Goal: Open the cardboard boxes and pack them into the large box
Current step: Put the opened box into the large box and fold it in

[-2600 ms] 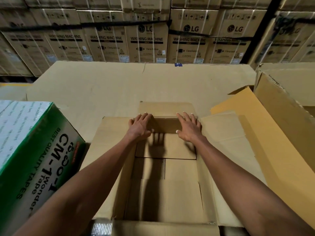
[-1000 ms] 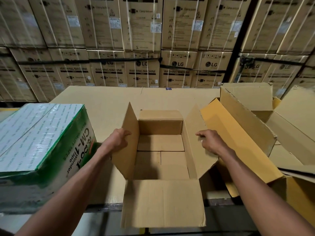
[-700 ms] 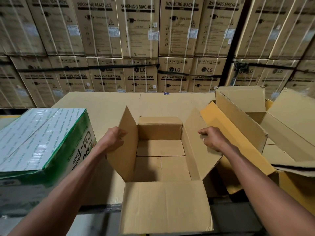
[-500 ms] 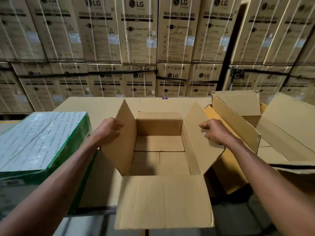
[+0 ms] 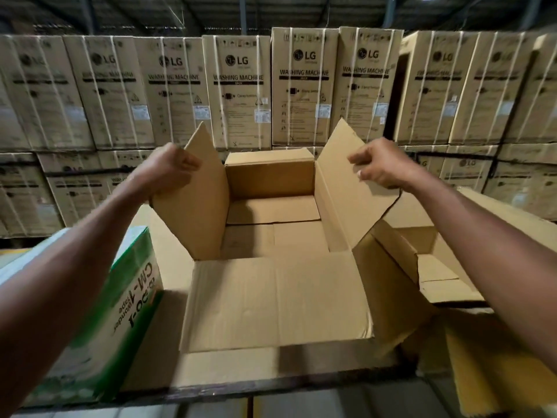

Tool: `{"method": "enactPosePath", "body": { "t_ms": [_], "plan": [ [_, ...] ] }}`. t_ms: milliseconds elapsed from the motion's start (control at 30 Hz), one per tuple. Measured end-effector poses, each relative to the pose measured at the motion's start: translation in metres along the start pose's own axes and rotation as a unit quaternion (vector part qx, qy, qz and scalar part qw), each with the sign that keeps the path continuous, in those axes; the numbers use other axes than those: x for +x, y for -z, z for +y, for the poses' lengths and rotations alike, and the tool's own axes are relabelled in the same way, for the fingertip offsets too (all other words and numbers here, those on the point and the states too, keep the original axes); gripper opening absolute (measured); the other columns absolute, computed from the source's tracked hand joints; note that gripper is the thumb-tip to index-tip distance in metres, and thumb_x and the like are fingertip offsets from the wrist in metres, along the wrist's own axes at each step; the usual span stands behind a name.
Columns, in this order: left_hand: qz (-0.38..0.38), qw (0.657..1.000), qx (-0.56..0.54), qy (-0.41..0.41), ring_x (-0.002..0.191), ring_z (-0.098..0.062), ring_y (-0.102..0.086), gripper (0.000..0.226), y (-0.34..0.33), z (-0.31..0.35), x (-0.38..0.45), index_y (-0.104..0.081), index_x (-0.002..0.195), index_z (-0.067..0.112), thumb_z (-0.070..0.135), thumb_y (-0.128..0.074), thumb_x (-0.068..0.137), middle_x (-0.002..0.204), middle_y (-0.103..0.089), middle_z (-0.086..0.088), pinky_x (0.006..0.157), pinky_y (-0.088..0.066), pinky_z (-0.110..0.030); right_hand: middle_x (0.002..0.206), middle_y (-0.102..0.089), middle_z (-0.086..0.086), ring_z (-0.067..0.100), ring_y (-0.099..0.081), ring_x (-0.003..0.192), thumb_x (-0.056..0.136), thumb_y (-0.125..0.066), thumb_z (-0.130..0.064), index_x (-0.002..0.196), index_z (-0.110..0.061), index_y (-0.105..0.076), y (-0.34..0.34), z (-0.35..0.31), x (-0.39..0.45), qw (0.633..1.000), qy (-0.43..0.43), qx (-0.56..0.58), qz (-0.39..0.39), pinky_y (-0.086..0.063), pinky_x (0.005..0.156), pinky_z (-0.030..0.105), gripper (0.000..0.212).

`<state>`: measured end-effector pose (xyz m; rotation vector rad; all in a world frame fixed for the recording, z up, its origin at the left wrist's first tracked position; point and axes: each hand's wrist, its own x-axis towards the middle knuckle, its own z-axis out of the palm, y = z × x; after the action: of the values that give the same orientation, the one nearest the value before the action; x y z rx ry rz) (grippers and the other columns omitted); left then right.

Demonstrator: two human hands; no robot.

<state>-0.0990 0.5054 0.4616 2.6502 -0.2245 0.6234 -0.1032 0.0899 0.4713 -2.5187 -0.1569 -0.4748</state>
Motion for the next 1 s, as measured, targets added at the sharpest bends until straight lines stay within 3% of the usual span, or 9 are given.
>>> {"method": "enactPosePath", "body": {
  "t_ms": [100, 200, 300, 433, 533, 633, 800, 867, 1000],
  "plan": [
    [0.025, 1.0, 0.0, 0.012, 0.101, -0.019, -0.065, 0.048, 0.013, 0.035, 0.002, -0.069, 0.129, 0.011, -0.004, -0.059, 0.084, 0.124, -0.07, -0.01, 0.089, -0.053, -0.03, 0.135, -0.066, 0.006, 0.019, -0.062, 0.122, 0.084, -0.072, 0.011, 0.134, -0.007, -0.063, 0.04, 0.007, -0.003, 1.0, 0.013, 0.016, 0.019, -0.049, 0.102, 0.03, 0.054],
    [0.036, 0.999, -0.005, 0.02, 0.107, -0.023, -0.067, 0.045, 0.02, 0.071, -0.005, -0.07, 0.126, 0.011, 0.0, -0.058, 0.085, 0.124, -0.071, -0.011, 0.092, -0.054, -0.032, 0.133, -0.067, 0.005, 0.019, -0.063, 0.121, 0.084, -0.072, 0.011, 0.133, -0.008, -0.064, 0.074, 0.022, -0.007, 0.999, 0.02, 0.037, 0.029, -0.049, 0.093, 0.026, 0.053],
    [0.04, 0.999, -0.007, 0.02, 0.111, -0.024, -0.066, 0.043, 0.028, 0.117, -0.016, -0.069, 0.127, 0.009, -0.002, -0.058, 0.087, 0.126, -0.069, -0.011, 0.092, -0.051, -0.03, 0.133, -0.067, 0.005, 0.019, -0.063, 0.12, 0.083, -0.072, 0.011, 0.132, -0.009, -0.065, 0.111, 0.039, -0.015, 0.998, 0.034, 0.049, 0.035, -0.052, 0.102, 0.035, 0.053],
    [0.06, 0.998, -0.01, 0.026, 0.108, -0.027, -0.067, 0.042, 0.045, 0.175, -0.028, -0.07, 0.126, 0.012, -0.001, -0.058, 0.087, 0.124, -0.07, -0.011, 0.095, -0.056, -0.042, 0.132, -0.067, 0.003, 0.019, -0.064, 0.117, 0.085, -0.071, 0.01, 0.131, -0.009, -0.065, 0.16, 0.059, -0.026, 0.997, 0.045, 0.049, 0.038, -0.051, 0.099, 0.032, 0.05],
    [0.071, 0.997, -0.011, 0.022, 0.108, -0.025, -0.067, 0.041, 0.051, 0.215, -0.03, -0.07, 0.127, 0.016, 0.005, -0.061, 0.089, 0.126, -0.069, -0.007, 0.095, -0.056, -0.041, 0.131, -0.067, 0.003, 0.019, -0.062, 0.119, 0.084, -0.072, 0.008, 0.13, -0.01, -0.065, 0.194, 0.078, -0.031, 0.997, 0.044, 0.051, 0.046, -0.048, 0.107, 0.038, 0.05],
    [0.094, 0.995, -0.038, 0.021, 0.108, -0.024, -0.068, 0.041, 0.049, 0.251, -0.024, -0.07, 0.127, 0.018, 0.005, -0.061, 0.089, 0.125, -0.07, -0.005, 0.095, -0.056, -0.041, 0.132, -0.067, 0.003, 0.019, -0.062, 0.119, 0.084, -0.072, 0.007, 0.131, -0.01, -0.065, 0.223, 0.098, -0.032, 0.996, 0.042, 0.05, 0.064, -0.048, 0.105, 0.035, 0.05],
    [0.112, 0.992, -0.061, -0.019, 0.095, -0.017, -0.061, 0.038, 0.016, 0.314, 0.014, -0.069, 0.127, 0.014, 0.006, -0.061, 0.091, 0.119, -0.068, -0.006, 0.081, -0.048, -0.029, 0.136, -0.063, 0.005, 0.021, -0.059, 0.125, 0.088, -0.067, 0.008, 0.134, -0.01, -0.062, 0.256, 0.143, -0.023, 0.995, 0.037, 0.029, 0.084, -0.047, 0.098, 0.031, 0.05],
    [0.11, 0.99, -0.075, -0.033, 0.095, -0.016, -0.061, 0.036, -0.001, 0.337, 0.036, -0.07, 0.127, 0.016, 0.008, -0.062, 0.093, 0.118, -0.067, -0.004, 0.078, -0.049, -0.028, 0.136, -0.063, 0.004, 0.021, -0.059, 0.125, 0.088, -0.067, 0.008, 0.133, -0.012, -0.062, 0.27, 0.167, -0.016, 0.995, 0.024, 0.013, 0.094, -0.048, 0.102, 0.034, 0.05],
    [0.091, 0.99, -0.088, -0.056, 0.09, -0.013, -0.062, 0.035, -0.041, 0.378, 0.078, -0.07, 0.126, 0.017, 0.008, -0.062, 0.093, 0.123, -0.067, -0.005, 0.06, -0.047, -0.019, 0.135, -0.064, 0.005, 0.022, -0.06, 0.124, 0.087, -0.069, 0.008, 0.131, -0.012, -0.064, 0.3, 0.222, -0.002, 0.993, -0.015, -0.004, 0.119, -0.049, 0.106, 0.041, 0.049]
  ]
}}
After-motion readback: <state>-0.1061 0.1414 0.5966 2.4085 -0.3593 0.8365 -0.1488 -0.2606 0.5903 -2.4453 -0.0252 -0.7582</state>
